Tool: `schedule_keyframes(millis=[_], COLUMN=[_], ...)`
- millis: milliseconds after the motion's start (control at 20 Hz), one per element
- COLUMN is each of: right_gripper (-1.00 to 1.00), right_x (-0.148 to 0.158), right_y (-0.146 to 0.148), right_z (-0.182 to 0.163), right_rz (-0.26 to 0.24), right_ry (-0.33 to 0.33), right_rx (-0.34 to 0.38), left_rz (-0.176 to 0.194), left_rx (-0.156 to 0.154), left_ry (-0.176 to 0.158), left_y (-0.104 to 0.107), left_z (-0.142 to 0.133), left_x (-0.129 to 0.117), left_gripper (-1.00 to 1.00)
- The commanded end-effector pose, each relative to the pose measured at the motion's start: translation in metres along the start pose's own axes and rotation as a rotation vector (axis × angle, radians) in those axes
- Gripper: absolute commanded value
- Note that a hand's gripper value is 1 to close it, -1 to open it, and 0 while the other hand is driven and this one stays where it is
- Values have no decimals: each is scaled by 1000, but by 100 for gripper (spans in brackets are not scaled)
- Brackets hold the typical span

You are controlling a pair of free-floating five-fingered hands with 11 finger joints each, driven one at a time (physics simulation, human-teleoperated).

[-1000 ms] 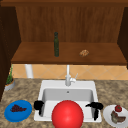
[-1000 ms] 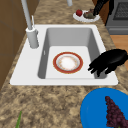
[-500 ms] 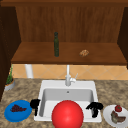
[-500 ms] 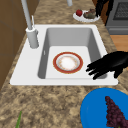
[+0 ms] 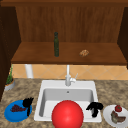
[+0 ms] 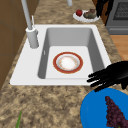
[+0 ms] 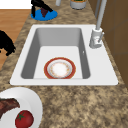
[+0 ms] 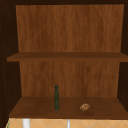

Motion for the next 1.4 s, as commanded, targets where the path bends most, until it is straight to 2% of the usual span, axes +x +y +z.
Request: schedule_keyframes(millis=[0,150,500,700,750,850,950,1000,1150,1250,1300,1350], right_gripper=[0,0,0,0,0,0,0,0,0,0,0,0], right_x=[0,0,0,0,0,0,0,0,0,0,0,0], right_y=[0,0,0,0,0,0,0,0,0,0,0,0], right_z=[0,0,0,0,0,0,0,0,0,0,0,0], right_rz=[0,0,-1,-1,-1,-1,-1,-1,-1,-2,-2,-2], right_ry=[0,0,1,1,1,1,1,1,1,1,1,1], right_rx=[0,0,-1,-1,-1,-1,-1,-1,-1,-1,-1,-1], left_rz=[66,90,185,204,216,250,291,293,259,255,239,250], left_rx=[-69,-79,-93,-93,-71,-2,71,90,70,65,71,63], left_ry=[51,52,45,41,49,52,40,24,28,34,35,19], left_y=[-7,-10,-14,-24,-25,-27,-32,-40,-39,-36,-37,-35], left_z=[19,36,79,108,114,122,126,124,126,129,129,131], left_x=[-4,-10,-32,-50,-56,-68,-83,-78,-59,-49,-45,-40], left_gripper=[-100,-100,-100,-100,-100,-100,-100,-100,-100,-100,100,100])
